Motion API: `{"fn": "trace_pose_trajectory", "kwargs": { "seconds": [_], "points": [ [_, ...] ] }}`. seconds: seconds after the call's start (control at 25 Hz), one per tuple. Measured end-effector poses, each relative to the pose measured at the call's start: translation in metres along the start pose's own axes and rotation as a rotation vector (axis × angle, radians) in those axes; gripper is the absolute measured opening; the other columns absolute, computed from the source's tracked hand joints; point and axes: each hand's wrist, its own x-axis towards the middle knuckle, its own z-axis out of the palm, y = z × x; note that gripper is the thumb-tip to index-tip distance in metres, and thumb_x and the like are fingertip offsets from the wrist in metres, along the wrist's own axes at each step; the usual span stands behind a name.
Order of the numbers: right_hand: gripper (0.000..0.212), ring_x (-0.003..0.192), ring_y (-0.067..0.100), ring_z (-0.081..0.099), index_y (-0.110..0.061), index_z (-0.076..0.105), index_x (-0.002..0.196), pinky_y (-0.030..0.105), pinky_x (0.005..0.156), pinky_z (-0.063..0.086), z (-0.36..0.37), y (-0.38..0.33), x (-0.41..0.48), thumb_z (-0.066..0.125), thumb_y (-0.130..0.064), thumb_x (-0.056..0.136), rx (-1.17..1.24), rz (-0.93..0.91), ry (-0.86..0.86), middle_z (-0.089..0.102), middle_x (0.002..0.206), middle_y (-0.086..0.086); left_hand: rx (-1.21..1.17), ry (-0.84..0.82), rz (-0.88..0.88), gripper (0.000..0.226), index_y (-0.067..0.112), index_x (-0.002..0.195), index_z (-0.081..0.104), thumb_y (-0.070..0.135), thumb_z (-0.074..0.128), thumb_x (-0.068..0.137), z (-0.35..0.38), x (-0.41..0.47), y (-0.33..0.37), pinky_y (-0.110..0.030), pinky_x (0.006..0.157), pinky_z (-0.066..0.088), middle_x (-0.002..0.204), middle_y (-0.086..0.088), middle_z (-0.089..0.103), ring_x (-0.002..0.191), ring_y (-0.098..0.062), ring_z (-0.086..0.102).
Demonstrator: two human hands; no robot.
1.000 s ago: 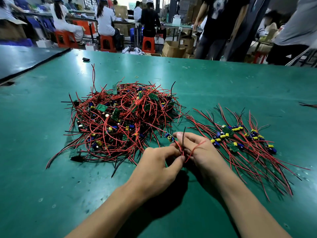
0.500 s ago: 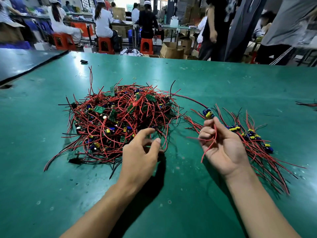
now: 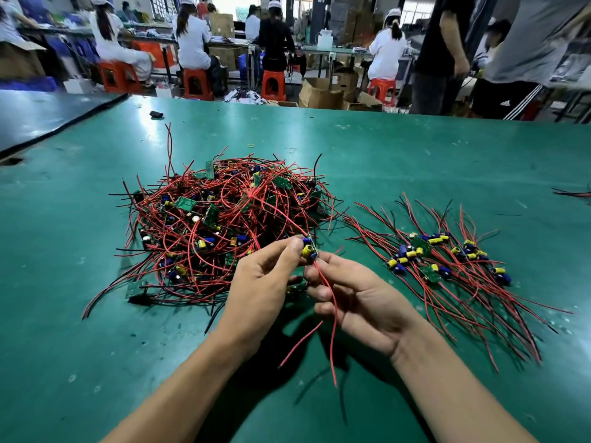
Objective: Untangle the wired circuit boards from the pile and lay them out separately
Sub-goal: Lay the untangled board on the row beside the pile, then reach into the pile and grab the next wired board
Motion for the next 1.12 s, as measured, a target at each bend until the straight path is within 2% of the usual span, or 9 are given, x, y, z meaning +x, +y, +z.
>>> {"fn": "trace_pose_trajectory", "kwargs": {
  "seconds": [0.16,0.24,0.36,0.48,0.6,0.76,0.84,0.92,1.12],
  "points": [
    [0.034,0.06,0.015,0.065,-0.009,0.061,0.109,0.026,0.053,0.056,-0.007,-0.003,0.003,0.069,-0.018,0.078,-0.181,-0.071,0.114,0.069,0.083,0.009,-0.212,0.016,-0.106,0.008,0.019,0.084,0.074,0.023,0.068,0.087,0.0,0.003,0.002,-0.037,0.071,0.056,0.095,-0.011,0.074,0.082,-0.02,0.068],
    [0.03,0.062,0.015,0.065,-0.011,0.065,0.101,0.026,0.054,0.055,-0.011,-0.003,0.006,0.071,-0.026,0.076,-0.296,-0.184,0.207,0.068,0.084,0.008,-0.23,0.077,-0.125,0.005,0.013,0.085,0.071,0.012,0.067,0.089,0.0,0.005,0.001,-0.033,0.069,0.058,0.09,-0.012,0.073,0.081,-0.021,0.069],
    [0.03,0.069,0.01,0.061,-0.025,0.074,0.095,0.023,0.057,0.049,-0.015,-0.001,0.007,0.082,-0.045,0.074,-0.537,-0.297,0.291,0.071,0.084,-0.002,-0.08,0.056,-0.095,0.003,0.008,0.089,0.071,0.008,0.068,0.089,-0.001,0.003,-0.001,-0.024,0.064,0.058,0.083,-0.007,0.075,0.076,-0.017,0.071],
    [0.025,0.076,0.005,0.064,-0.028,0.079,0.096,0.016,0.059,0.047,-0.018,0.0,0.004,0.079,-0.045,0.077,-0.696,-0.354,0.29,0.076,0.088,-0.002,0.155,-0.058,-0.066,0.005,0.012,0.089,0.075,0.011,0.07,0.088,0.001,-0.001,-0.007,-0.023,0.062,0.057,0.077,-0.005,0.076,0.069,-0.012,0.072],
    [0.007,0.065,0.006,0.062,-0.015,0.079,0.084,0.014,0.058,0.048,-0.021,-0.004,0.004,0.078,-0.022,0.085,-0.623,-0.376,0.312,0.071,0.071,-0.002,0.154,-0.145,-0.115,0.006,0.01,0.092,0.075,0.008,0.072,0.086,0.002,-0.003,-0.007,-0.026,0.064,0.058,0.077,-0.009,0.076,0.066,-0.013,0.068],
    [0.015,0.068,0.018,0.058,-0.015,0.077,0.081,0.027,0.059,0.053,-0.019,-0.004,0.004,0.079,-0.029,0.076,-0.47,-0.267,0.33,0.065,0.077,0.009,0.089,-0.201,-0.209,0.011,0.006,0.095,0.073,0.001,0.068,0.087,-0.001,0.001,-0.004,-0.023,0.055,0.054,0.071,-0.013,0.072,0.056,-0.016,0.062],
    [0.008,0.062,0.014,0.058,-0.016,0.076,0.077,0.023,0.053,0.051,-0.017,-0.001,0.004,0.08,-0.023,0.078,-0.444,-0.258,0.323,0.065,0.074,0.009,0.043,-0.206,-0.263,0.012,0.004,0.091,0.074,-0.002,0.063,0.088,-0.001,0.001,-0.004,-0.022,0.052,0.053,0.063,-0.007,0.066,0.052,-0.014,0.058],
    [0.007,0.056,0.011,0.059,-0.017,0.075,0.074,0.022,0.05,0.051,-0.014,0.001,0.005,0.081,-0.019,0.077,-0.394,-0.268,0.323,0.066,0.069,0.006,0.02,-0.22,-0.287,0.01,0.003,0.087,0.072,0.003,0.064,0.091,0.0,0.0,-0.004,-0.022,0.055,0.055,0.064,-0.002,0.066,0.055,-0.013,0.061],
    [0.011,0.053,0.014,0.06,-0.02,0.071,0.072,0.025,0.044,0.05,-0.014,0.002,0.005,0.079,-0.018,0.08,-0.349,-0.217,0.297,0.065,0.068,0.007,-0.015,-0.192,-0.31,0.011,0.003,0.084,0.073,0.004,0.064,0.091,0.0,0.0,-0.007,-0.026,0.055,0.057,0.078,-0.015,0.074,0.067,-0.029,0.073]
  ]
}}
